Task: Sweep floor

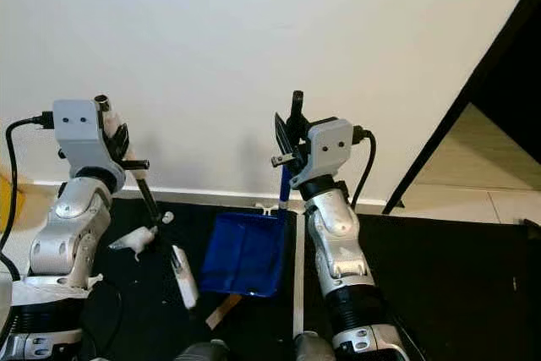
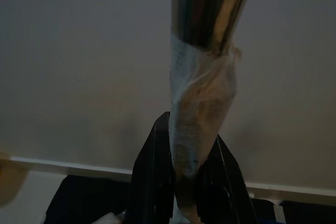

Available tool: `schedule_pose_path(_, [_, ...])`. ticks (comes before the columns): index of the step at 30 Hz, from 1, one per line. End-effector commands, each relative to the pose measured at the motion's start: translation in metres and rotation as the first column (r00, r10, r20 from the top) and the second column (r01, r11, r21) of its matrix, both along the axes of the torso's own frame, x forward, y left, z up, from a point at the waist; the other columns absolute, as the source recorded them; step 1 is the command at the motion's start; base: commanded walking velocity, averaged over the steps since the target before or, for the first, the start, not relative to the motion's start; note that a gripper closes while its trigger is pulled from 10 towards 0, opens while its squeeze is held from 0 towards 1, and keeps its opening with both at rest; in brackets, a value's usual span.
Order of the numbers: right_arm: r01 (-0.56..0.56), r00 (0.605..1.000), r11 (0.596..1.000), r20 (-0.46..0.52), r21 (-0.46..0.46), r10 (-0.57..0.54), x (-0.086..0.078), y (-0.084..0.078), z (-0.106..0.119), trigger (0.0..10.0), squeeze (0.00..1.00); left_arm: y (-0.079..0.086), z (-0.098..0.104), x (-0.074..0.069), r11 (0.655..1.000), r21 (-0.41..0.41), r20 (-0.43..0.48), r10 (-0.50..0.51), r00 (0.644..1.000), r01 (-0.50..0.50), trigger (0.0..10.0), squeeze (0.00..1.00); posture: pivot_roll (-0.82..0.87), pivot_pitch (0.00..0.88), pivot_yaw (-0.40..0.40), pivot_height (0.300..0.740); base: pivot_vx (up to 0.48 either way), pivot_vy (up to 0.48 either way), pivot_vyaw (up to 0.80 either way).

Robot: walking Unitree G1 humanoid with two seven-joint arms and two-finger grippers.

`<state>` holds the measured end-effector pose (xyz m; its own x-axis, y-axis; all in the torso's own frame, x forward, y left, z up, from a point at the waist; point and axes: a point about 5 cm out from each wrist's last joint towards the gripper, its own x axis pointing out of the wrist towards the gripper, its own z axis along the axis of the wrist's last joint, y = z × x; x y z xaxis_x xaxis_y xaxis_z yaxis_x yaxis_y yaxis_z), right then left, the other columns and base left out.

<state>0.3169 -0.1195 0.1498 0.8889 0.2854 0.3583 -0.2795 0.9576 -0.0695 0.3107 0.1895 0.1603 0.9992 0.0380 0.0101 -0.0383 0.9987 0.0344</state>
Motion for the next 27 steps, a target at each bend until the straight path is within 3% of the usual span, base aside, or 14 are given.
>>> schedule_pose_path(1, [0.020,1.000,1.000,0.005,-0.020,-0.020,0.000,-0.006,-0.004,10.0,0.00,0.004,-0.004,-0.004,1.000,0.028,0.014,0.003,1.000,-0.003,10.0,0.00,0.07,0.091,0.088,0.740,0.000,0.000,0.00])
schedule_pose_path(10, [0.041,0.999,0.997,-0.012,-0.069,-0.042,0.004,-0.017,-0.014,10.0,0.00,0.007,-0.018,-0.005,0.994,0.069,0.009,-0.087,0.996,0.086,10.0,0.00,0.08,0.160,0.101,0.740,0.000,0.000,0.00])
schedule_pose_path(17, [0.053,0.998,0.986,-0.026,-0.156,-0.058,0.014,-0.023,-0.022,10.0,0.00,0.023,-0.027,-0.016,0.987,0.122,-0.024,-0.102,0.995,0.104,10.0,0.00,0.12,0.213,0.120,0.740,0.000,0.000,0.00])
schedule_pose_path(23, [0.077,0.997,0.982,-0.002,-0.173,-0.079,0.021,-0.030,-0.014,10.0,0.00,0.035,-0.033,-0.026,0.984,0.153,-0.044,-0.081,0.996,0.087,10.0,0.00,0.14,0.228,0.121,0.740,0.000,0.000,0.00])
schedule_pose_path(27, [0.113,0.994,0.977,0.015,-0.178,-0.112,0.026,-0.043,-0.007,10.0,0.00,0.031,-0.030,-0.029,0.985,0.133,-0.073,-0.103,0.992,0.112,10.0,0.00,0.15,0.228,0.115,0.740,0.000,0.000,0.00])
